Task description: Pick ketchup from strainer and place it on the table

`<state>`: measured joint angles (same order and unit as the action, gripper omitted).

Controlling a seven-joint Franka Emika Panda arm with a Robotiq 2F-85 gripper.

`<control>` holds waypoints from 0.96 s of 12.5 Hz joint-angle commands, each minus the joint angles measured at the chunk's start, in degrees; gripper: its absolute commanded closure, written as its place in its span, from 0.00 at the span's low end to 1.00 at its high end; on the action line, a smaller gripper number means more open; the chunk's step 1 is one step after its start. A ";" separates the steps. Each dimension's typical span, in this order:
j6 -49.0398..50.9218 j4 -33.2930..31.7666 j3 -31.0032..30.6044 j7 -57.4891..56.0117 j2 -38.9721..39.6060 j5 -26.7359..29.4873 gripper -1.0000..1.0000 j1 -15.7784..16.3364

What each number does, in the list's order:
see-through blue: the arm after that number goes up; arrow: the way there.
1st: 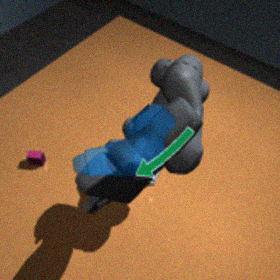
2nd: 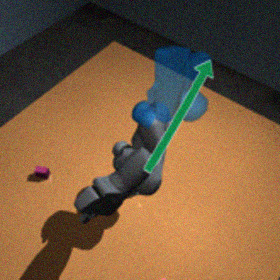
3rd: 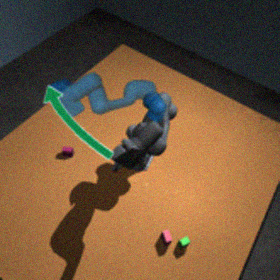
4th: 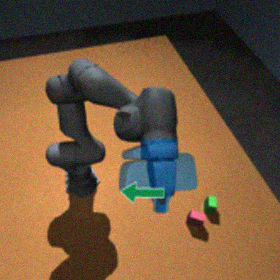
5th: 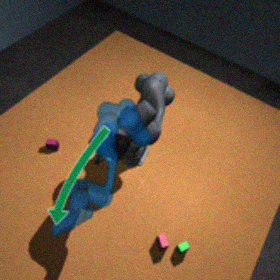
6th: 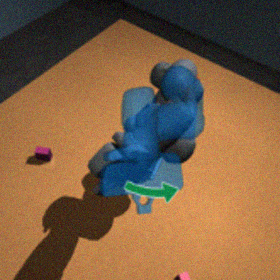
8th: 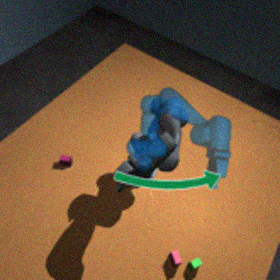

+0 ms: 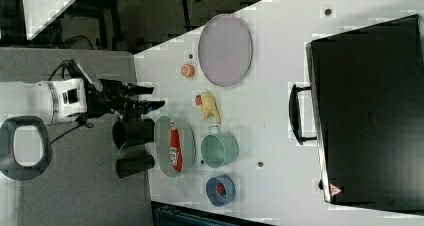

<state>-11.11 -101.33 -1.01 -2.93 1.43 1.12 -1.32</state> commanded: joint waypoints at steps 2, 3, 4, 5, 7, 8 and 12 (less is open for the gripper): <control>12.76 -3.99 -2.74 4.10 -14.85 0.81 0.09 -5.95; 11.95 -4.00 -3.39 4.10 -14.66 0.83 0.00 -5.78; 10.83 -4.00 -4.50 4.10 -14.29 0.84 0.00 -5.46; 9.57 -4.00 -5.92 4.11 -13.81 0.85 0.00 -5.01; 7.12 -4.01 -9.68 4.11 -12.55 0.84 0.00 -4.11; 6.33 -4.02 -11.84 4.11 -11.80 0.84 0.00 -3.72; 5.33 -4.07 -21.66 4.25 -8.19 0.79 0.00 -2.66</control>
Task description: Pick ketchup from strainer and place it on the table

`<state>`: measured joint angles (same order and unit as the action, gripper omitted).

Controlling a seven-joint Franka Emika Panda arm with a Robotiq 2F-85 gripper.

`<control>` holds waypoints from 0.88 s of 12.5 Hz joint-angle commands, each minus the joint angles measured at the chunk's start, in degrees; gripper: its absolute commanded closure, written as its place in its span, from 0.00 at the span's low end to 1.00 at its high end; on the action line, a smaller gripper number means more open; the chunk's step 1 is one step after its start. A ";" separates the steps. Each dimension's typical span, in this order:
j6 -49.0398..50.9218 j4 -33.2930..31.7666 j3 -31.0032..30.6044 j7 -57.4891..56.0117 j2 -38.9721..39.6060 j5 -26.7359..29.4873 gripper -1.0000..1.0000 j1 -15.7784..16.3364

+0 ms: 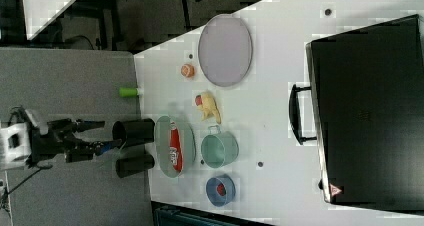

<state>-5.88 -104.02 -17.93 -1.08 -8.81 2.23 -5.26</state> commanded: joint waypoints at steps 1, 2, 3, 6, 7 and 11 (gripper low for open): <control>-0.02 -1.44 -7.29 2.56 2.99 -0.36 0.00 1.40; -0.17 -1.46 -9.79 2.71 3.95 -0.36 0.00 1.57; -0.63 -1.52 -12.32 2.71 4.98 -0.37 0.00 1.77; -2.62 -2.91 -19.29 2.71 8.06 -0.37 0.00 2.31; -4.59 -4.14 -21.31 2.71 9.10 -0.38 0.00 2.50; -20.07 -12.16 -26.66 2.79 12.96 -0.70 0.00 2.86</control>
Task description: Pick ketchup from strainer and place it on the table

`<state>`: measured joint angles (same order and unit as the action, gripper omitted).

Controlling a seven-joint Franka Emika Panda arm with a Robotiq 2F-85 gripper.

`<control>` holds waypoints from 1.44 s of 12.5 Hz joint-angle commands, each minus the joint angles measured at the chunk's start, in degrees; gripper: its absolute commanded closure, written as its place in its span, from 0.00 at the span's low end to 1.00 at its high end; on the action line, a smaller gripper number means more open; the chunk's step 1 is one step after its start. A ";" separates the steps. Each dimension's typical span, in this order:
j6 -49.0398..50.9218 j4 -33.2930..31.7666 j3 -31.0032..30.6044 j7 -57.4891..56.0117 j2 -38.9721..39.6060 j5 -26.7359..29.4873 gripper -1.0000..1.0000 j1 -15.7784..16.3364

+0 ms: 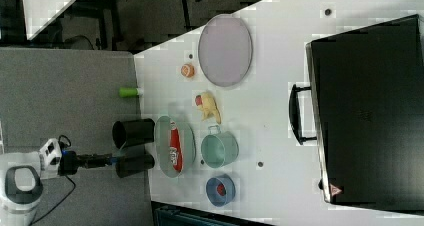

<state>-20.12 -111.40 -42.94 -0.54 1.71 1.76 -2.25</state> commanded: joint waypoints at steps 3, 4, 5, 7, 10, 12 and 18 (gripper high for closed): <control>-19.23 -12.19 -2.45 2.34 5.32 -3.98 0.00 0.68; -23.20 -14.33 -2.40 2.69 6.53 -5.90 0.00 0.82; -26.91 -16.08 -2.40 3.51 7.99 -7.03 0.00 0.86; -32.63 -18.45 -2.37 4.96 11.73 -8.02 0.00 0.90; -38.01 -18.94 -2.19 6.65 18.40 -10.56 0.00 1.13; -40.58 -18.76 -1.70 9.02 22.32 -13.13 0.00 1.41; -44.53 -17.76 2.97 16.02 28.94 -22.53 0.00 4.46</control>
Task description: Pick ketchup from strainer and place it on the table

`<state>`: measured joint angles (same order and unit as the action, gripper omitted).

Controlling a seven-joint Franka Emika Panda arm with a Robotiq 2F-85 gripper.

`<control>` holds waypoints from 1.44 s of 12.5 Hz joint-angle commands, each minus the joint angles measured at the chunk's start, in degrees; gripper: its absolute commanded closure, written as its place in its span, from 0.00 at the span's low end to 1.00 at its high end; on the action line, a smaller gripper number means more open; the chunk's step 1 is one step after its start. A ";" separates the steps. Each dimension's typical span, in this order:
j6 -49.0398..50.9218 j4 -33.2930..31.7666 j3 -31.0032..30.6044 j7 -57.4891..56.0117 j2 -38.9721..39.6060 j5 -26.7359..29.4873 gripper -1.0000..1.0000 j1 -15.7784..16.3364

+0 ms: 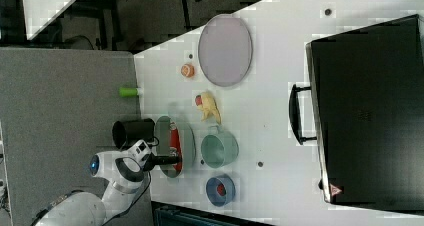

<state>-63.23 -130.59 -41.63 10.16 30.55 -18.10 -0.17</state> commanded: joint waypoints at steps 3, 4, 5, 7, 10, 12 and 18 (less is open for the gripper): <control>-1.87 3.36 4.24 5.59 2.26 -2.94 0.16 5.00; -2.05 3.89 4.86 5.85 2.82 -2.94 0.29 5.78; -2.05 4.21 5.26 5.86 2.93 -2.94 0.39 6.20; -1.99 4.27 5.13 5.85 1.89 -2.94 0.39 6.15; -0.68 3.02 3.12 5.86 -3.20 -2.17 0.39 5.28; 3.44 2.56 1.46 5.86 -8.22 0.74 0.39 4.03; 23.17 7.47 -0.61 -3.54 -21.68 19.40 0.39 0.01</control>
<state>-41.74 -125.89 -42.83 11.62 8.64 -0.88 2.81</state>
